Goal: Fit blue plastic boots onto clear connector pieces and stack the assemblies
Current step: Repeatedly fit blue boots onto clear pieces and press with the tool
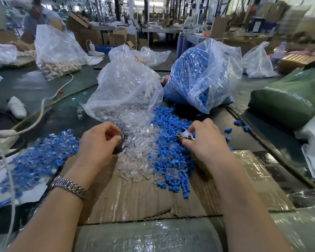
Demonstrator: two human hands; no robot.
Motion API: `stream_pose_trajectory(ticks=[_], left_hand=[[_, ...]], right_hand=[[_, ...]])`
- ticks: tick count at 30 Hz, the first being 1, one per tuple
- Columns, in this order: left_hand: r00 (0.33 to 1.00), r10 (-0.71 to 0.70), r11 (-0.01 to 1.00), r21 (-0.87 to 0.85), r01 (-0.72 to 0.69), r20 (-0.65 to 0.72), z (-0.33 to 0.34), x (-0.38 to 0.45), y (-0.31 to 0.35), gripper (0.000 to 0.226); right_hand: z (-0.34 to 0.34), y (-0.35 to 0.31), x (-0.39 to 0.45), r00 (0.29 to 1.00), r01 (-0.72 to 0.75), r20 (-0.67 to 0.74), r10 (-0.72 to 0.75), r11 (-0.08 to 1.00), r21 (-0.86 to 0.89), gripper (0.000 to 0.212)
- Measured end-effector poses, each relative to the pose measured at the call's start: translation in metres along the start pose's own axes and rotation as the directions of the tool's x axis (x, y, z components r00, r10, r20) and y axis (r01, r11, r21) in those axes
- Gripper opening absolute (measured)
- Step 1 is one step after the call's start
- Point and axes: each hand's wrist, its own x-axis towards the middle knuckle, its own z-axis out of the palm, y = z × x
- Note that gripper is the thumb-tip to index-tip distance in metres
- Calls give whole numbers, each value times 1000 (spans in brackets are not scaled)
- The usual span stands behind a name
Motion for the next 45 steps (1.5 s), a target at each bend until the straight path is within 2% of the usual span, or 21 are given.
stream_pose_trajectory(ticks=[2,3,5,7,9,10,13,18,21,23,24,26,27,28,30,32,35,39,45], left_hand=[[997,-73,979,-186,78,33,-2,1,2,12],[988,-122,938,-315,145,93,-3,2,4,11],[950,-186,779,-552,297,249,-3,2,9,13],[908,-184,577,-706,410,377,-2,-1,14,21],[881,-152,408,-784,469,448,0,-2,18,22],[875,-135,357,-800,481,466,1,-2,19,21],[850,-103,288,-802,523,517,3,-3,22,20],[798,-49,240,-768,593,601,1,-8,26,22],[775,-31,205,-755,623,632,1,-9,30,20],[764,-23,198,-746,635,644,2,-10,33,20],[761,-15,199,-744,638,649,2,-11,34,20],[757,6,213,-741,637,653,2,-13,37,19],[757,15,225,-740,634,653,2,-14,39,20],[757,22,237,-739,630,653,2,-15,40,20],[760,30,248,-742,623,649,1,-17,42,19],[768,31,252,-748,614,640,1,-18,44,17],[776,27,249,-756,606,631,0,-18,46,17],[782,28,266,-759,594,622,-2,-19,47,18],[800,54,282,-777,562,598,-2,-20,47,18]], right_hand=[[-1,-1,0,996,85,15,-85,996,-12,10],[0,-2,0,994,102,53,-100,994,-34,6],[4,-4,-1,988,102,121,-94,993,-65,8],[9,-7,-1,986,123,126,-112,989,-83,13],[13,-11,-1,983,157,116,-146,983,-98,14],[15,-13,-1,980,174,117,-161,979,-109,13],[18,-17,-1,979,180,116,-166,976,-122,10],[13,-12,-1,987,155,32,-155,988,-9,5],[10,-9,1,988,151,-42,-146,970,191,12],[9,-11,0,984,172,-102,-144,903,393,13],[8,-13,-1,984,177,-106,-142,821,543,10],[5,-19,-5,980,143,-46,-195,520,842,8],[4,-21,-7,970,120,-28,-241,374,920,9],[2,-22,-8,959,108,-26,-283,281,954,8],[1,-26,-10,940,111,-33,-340,211,971,5],[1,-28,-11,929,141,-52,-365,220,965,8],[2,-30,-13,921,245,-105,-376,346,906,12],[3,-31,-15,898,346,-139,-419,475,809,6],[4,-33,-17,889,365,-124,-440,520,772,4]])
